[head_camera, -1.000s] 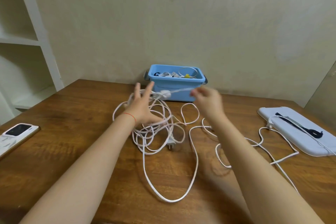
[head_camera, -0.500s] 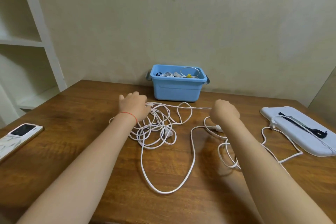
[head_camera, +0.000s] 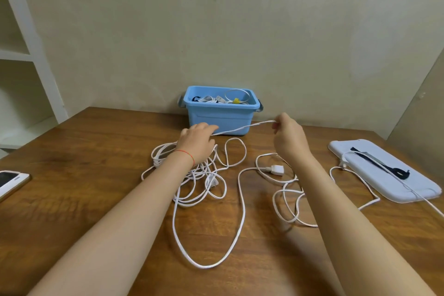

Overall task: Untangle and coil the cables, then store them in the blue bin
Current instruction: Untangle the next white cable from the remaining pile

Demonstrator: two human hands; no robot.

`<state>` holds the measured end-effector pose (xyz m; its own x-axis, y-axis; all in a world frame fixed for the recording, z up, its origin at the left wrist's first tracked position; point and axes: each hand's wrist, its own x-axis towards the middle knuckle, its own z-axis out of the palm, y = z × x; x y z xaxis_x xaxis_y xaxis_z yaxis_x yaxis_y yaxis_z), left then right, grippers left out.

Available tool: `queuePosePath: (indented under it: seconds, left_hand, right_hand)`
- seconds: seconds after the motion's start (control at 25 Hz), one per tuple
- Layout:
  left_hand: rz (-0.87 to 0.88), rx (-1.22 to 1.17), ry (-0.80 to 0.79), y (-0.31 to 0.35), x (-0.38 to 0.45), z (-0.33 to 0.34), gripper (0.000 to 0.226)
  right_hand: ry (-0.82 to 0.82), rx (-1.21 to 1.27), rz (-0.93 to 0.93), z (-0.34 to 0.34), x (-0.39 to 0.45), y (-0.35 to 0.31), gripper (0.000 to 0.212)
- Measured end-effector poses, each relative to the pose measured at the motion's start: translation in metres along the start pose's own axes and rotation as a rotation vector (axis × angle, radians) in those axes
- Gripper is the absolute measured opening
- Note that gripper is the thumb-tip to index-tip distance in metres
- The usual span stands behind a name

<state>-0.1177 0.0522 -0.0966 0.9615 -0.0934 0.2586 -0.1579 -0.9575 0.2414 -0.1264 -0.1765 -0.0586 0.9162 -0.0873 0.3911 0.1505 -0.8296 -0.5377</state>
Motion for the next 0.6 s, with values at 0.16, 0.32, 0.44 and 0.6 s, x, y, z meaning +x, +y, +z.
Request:
queuePosePath:
  seconds: [0.16, 0.32, 0.44, 0.6]
  left_hand:
    - [-0.08, -0.026, -0.11, 0.005, 0.007, 0.007, 0.033]
    - [0.025, 0.023, -0.067, 0.013, 0.006, -0.003, 0.036]
    - [0.16, 0.184, 0.033, 0.04, 0.003, -0.017, 0.034]
    - [0.157, 0.282, 0.019, 0.057, -0.005, -0.019, 0.024]
  right_hand:
    - [0.184, -0.105, 0.223, -0.024, 0.011, 0.031, 0.027]
    - [0.08, -0.509, 0.262, -0.017, 0.013, 0.046, 0.031]
    - [0.093, -0.225, -0.163, 0.013, 0.005, -0.002, 0.035]
    - [-0.227, 0.249, -0.242, 0.037, -0.012, -0.054, 0.029]
